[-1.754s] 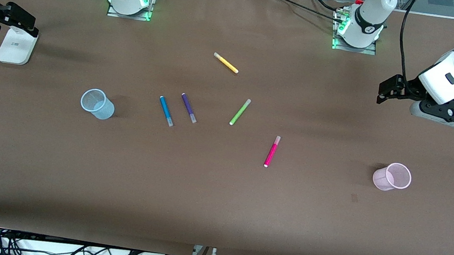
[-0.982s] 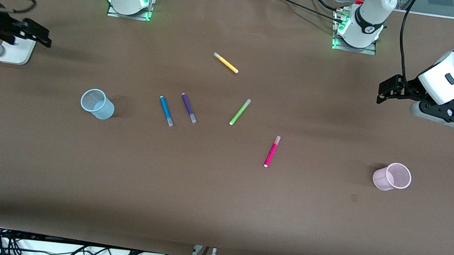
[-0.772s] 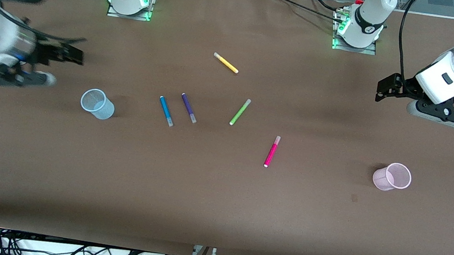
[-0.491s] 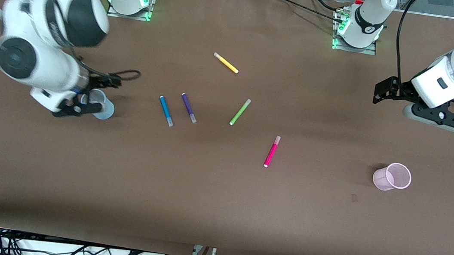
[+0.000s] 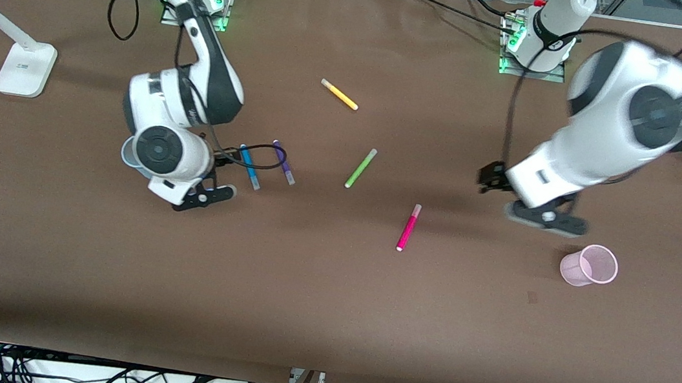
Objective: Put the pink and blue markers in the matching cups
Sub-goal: 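Grasp the pink marker with the left gripper while the right gripper grasps blue, then carry pink to the pink cup while the right gripper carries blue to its cup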
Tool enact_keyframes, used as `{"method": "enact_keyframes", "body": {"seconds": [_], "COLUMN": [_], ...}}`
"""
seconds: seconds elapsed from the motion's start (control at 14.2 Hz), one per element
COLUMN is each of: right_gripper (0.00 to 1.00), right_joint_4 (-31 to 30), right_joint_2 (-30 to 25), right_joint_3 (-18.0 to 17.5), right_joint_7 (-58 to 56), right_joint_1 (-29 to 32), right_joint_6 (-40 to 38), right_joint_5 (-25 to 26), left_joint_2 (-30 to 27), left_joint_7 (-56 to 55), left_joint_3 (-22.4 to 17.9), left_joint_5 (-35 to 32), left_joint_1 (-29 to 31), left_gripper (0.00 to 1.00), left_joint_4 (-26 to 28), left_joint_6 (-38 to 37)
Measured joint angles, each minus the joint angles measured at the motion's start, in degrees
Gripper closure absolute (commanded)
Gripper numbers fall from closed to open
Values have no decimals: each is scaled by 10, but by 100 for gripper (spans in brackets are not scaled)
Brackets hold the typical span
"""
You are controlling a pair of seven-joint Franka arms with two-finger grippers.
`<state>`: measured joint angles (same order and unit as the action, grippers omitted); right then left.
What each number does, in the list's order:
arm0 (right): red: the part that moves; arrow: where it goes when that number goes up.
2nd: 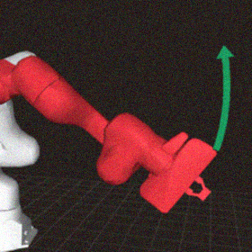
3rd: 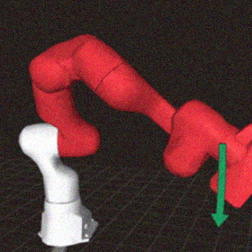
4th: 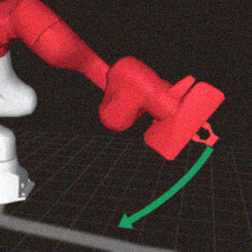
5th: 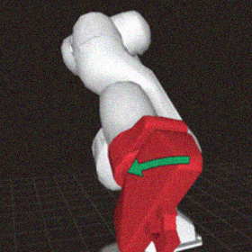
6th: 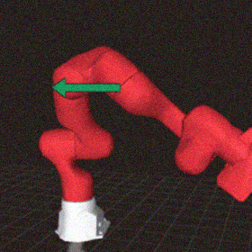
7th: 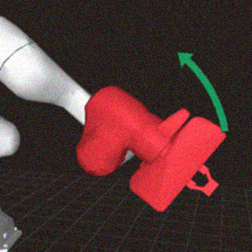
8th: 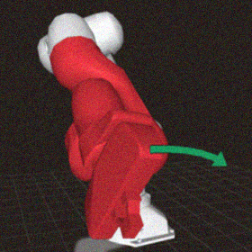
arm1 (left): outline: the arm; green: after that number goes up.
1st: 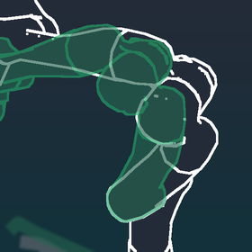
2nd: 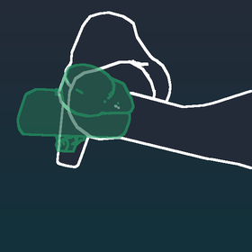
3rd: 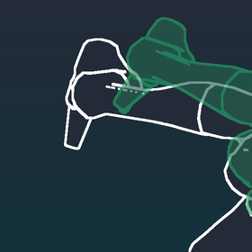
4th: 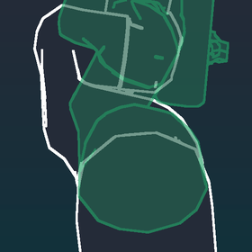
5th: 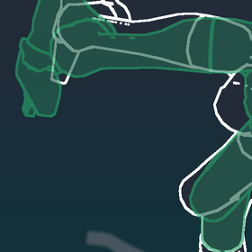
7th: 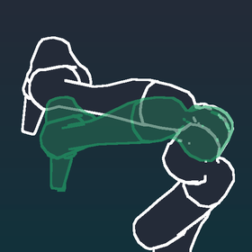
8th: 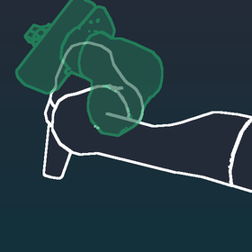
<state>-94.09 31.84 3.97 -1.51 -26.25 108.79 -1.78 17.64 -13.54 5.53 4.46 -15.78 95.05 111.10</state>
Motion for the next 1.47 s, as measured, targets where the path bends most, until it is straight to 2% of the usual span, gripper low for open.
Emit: {"method": "enact_keyframes", "body": {"seconds": [0.21,0.42,0.49,0.77,0.91,0.98,1.12,1.26,1.33,1.47], "right_gripper": [0,0,7,62,78,100,100,100,100,100], "right_joint_4": [-22,-25,-25,-26,-26,-25,-25,-22,-17,0], "right_joint_2": [24,47,54,77,87,86,84,82,76,42], "right_joint_3": [0,0,0,0,0,2,1,2,6,13], "right_joint_7": [0,2,6,27,32,34,34,32,25,-38], "right_joint_1": [-18,-32,-35,-49,-56,-58,-58,-58,-54,-30], "right_joint_6": [52,82,89,122,141,142,143,145,143,105], "right_joint_5": [0,0,0,0,0,0,-3,-3,-3,-3], "left_joint_2": [87,171,192,244,258,260,260,260,259,258], "left_joint_7": [-69,-99,-99,-100,-102,-103,-103,-103,-103,-103], "left_joint_3": [1,1,1,1,1,1,1,-1,0,3], "left_joint_5": [-20,-23,-23,-23,-23,-23,-23,-23,-23,-23], "left_joint_1": [-59,-77,-77,-80,-88,-91,-93,-93,-93,-93], "left_gripper": [0,0,0,0,0,9,38,83,100,100], "left_joint_4": [1,1,0,-2,-2,-3,-5,-7,-9,-12], "left_joint_6": [46,131,151,213,234,237,238,237,237,237]}}
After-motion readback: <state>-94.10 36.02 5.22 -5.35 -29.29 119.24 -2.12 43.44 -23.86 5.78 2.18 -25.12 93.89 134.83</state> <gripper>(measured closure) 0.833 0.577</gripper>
